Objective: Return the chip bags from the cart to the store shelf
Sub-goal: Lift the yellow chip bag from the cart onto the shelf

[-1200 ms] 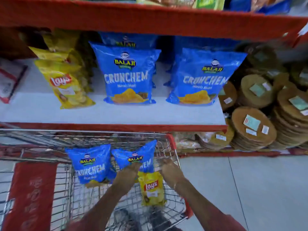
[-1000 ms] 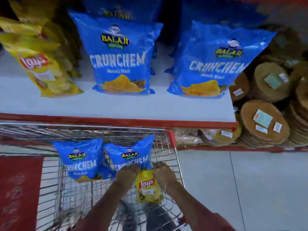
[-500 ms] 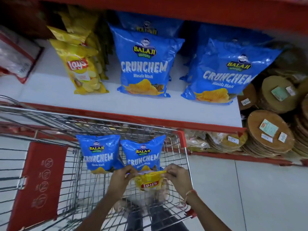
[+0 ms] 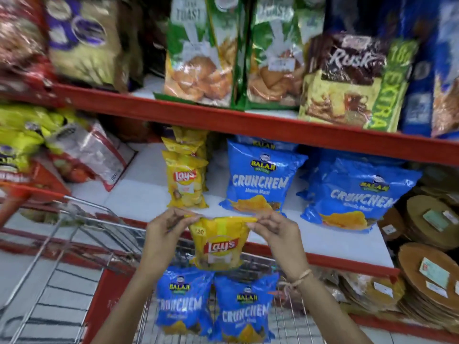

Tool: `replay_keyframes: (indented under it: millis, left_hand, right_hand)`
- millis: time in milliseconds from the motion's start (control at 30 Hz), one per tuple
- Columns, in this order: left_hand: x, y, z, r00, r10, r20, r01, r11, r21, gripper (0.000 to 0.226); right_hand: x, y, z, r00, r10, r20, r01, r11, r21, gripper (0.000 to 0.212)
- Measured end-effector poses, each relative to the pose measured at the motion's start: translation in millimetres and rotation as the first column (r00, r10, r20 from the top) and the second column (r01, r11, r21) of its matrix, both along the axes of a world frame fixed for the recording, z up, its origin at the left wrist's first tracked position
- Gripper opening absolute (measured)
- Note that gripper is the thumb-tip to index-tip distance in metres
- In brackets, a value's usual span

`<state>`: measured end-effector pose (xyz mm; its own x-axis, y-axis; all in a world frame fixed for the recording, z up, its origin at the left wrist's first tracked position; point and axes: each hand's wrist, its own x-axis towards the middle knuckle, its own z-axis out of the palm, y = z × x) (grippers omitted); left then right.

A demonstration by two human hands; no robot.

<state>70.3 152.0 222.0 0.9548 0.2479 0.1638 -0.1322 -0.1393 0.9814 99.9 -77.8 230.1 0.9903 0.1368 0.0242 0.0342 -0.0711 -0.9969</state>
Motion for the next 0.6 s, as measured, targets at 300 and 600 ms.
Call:
replay_keyframes:
  millis: [300,600]
  left_hand:
    - [89.4,62.7,13.7,0.998,0.055,0.037,-0.057,0.997,0.045,0.012]
    - [78.0,83.6,-31.3,0.988,0.131,-0.083,-0.134,0.991,-0.026,0.029]
  right_hand:
    - [86.7,76.0,10.7,0.995,-0.069,0.068,0.072,0.997,-0.038,0.023]
    - [81.4,89.9,-35.7,0.987,-0.153,-0.048,0.154,0.988,0.021,0.024]
